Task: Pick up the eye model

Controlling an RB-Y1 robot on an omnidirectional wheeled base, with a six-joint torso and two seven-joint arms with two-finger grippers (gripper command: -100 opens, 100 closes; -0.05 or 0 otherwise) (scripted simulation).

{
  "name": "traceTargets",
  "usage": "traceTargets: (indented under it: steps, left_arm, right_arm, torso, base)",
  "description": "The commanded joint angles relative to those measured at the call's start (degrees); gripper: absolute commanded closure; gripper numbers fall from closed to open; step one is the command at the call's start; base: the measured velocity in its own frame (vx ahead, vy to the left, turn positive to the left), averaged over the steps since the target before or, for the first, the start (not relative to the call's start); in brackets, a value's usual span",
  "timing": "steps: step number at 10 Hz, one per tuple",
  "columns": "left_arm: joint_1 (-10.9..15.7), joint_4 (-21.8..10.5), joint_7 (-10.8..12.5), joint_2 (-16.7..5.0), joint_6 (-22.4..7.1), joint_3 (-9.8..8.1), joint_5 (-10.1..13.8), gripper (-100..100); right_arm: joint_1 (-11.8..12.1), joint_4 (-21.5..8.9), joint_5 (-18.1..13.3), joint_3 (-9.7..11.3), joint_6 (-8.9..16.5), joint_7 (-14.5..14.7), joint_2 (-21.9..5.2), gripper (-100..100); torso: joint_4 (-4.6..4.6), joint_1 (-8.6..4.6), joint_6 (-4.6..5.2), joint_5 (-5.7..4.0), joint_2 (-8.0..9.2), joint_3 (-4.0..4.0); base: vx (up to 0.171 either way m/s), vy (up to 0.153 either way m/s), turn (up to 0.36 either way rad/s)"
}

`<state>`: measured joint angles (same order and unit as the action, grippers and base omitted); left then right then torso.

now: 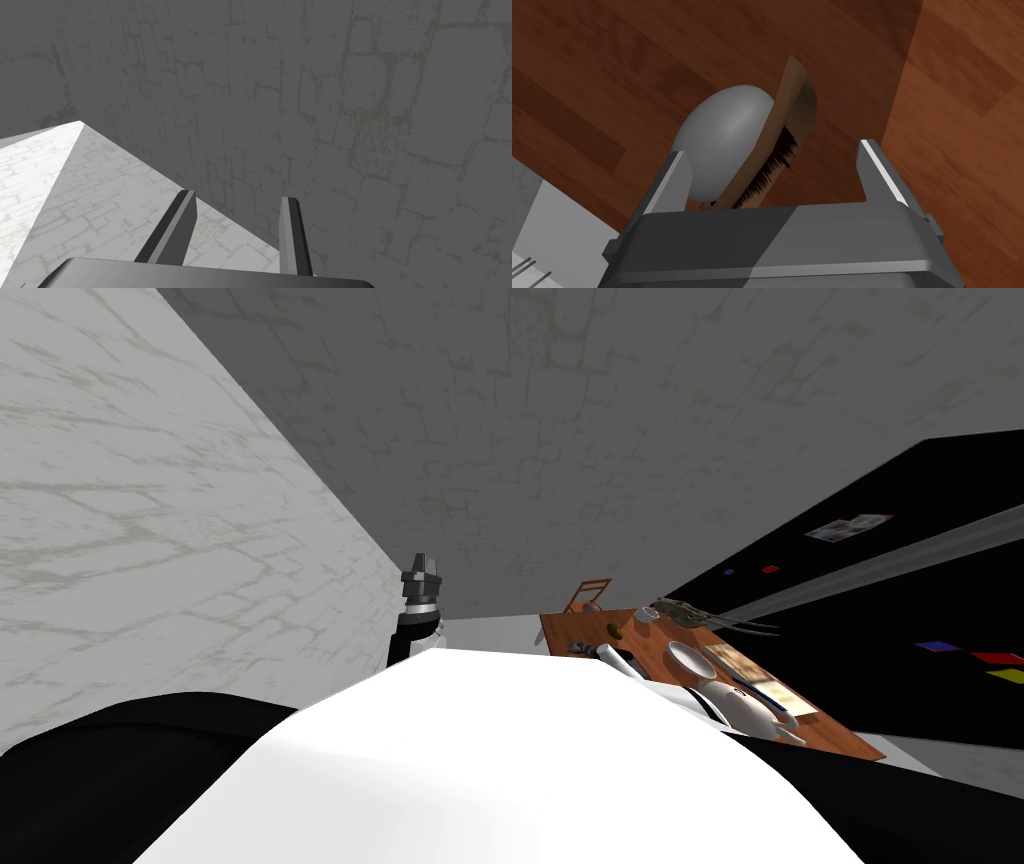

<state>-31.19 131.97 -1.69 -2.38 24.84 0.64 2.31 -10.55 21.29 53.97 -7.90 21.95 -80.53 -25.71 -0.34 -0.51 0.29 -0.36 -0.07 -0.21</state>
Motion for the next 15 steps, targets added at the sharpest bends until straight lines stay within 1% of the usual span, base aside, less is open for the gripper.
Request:
traceTargets:
  steps: [1,5,6,7,8,9,10,11,12,13,15]
  left_arm:
    - [0.0,0.0,0.0,0.0,0.0,0.00,0.0,0]
    - [0.0,0.0,0.0,0.0,0.0,0.00,0.0,0]
    - [0.0,0.0,0.0,0.0,0.0,0.00,0.0,0]
    - [0.0,0.0,0.0,0.0,0.0,0.00,0.0,0]
    - [0.0,0.0,0.0,0.0,0.0,0.00,0.0,0]
    - [0.0,0.0,0.0,0.0,0.0,0.00,0.0,0]
    - [0.0,0.0,0.0,0.0,0.0,0.00,0.0,0]
    - [0.0,0.0,0.0,0.0,0.0,0.01,0.0,0]
    - [0.0,0.0,0.0,0.0,0.0,0.01,0.0,0]
    - [0.0,0.0,0.0,0.0,0.0,0.00,0.0,0]
    - [0.0,0.0,0.0,0.0,0.0,0.00,0.0,0]
  right_arm:
    - [0.0,0.0,0.0,0.0,0.0,0.0,0.0,100]
    - [-0.1,0.1,0.1,-0.1,0.0,-0.1,0.0,100]
    - [-0.1,0.1,0.1,-0.1,0.0,-0.1,0.0,0]
    - [-0.4,-0.9,0.8,-0.6,0.1,1.8,-0.2,100]
    - [-0.5,-1.0,1.1,-1.4,0.7,3.2,-0.5,100]
    - [-0.7,-1.3,1.8,-3.0,1.9,6.1,-1.2,100]
    - [-0.8,-1.5,2.1,-3.8,2.5,7.5,-1.5,100]
    - [-0.8,-2.3,2.1,-3.8,2.5,7.5,-1.5,100]
    - [-0.8,-1.5,2.1,-3.8,2.5,7.5,-1.5,100]
    - [-0.8,-1.5,2.1,-3.8,2.5,7.5,-1.5,100]
    - [-0.9,-1.8,2.7,-5.4,3.8,10.2,-2.1,100]
  torso:
    - [0.00,0.00,0.00,0.00,0.00,0.00]
    - [-0.13,-0.19,0.05,-0.10,-0.13,-0.13]
    - [-0.13,-0.20,0.04,-0.11,-0.12,-0.12]
    - [-0.13,-0.21,0.04,-0.11,-0.12,-0.12]
    - [-0.15,-0.20,0.08,-0.11,-0.14,-0.14]
    - [-0.17,-0.14,0.10,-0.09,-0.19,-0.17]
    - [-0.17,-0.04,0.09,-0.07,-0.24,-0.19]
    - [-0.15,0.07,0.03,-0.07,-0.25,-0.19]
    - [-0.14,0.00,0.04,-0.08,-0.15,-0.14]
    - [-0.08,-0.11,-0.02,-0.09,-0.11,-0.09]
    - [-0.09,-0.21,0.05,-0.07,-0.07,-0.07]
  base:
    - [0.000,0.001,0.017]
    - [0.000,0.000,0.000]
    - [0.000,0.000,0.000]
    - [0.012,0.012,-0.041]
    - [0.029,0.033,-0.107]
    - [0.048,0.064,-0.141]
    - [0.043,0.086,-0.117]
    - [0.021,0.058,-0.031]
    - [0.002,0.019,-0.008]
    - [-0.002,0.000,0.014]
    - [0.015,0.025,-0.079]
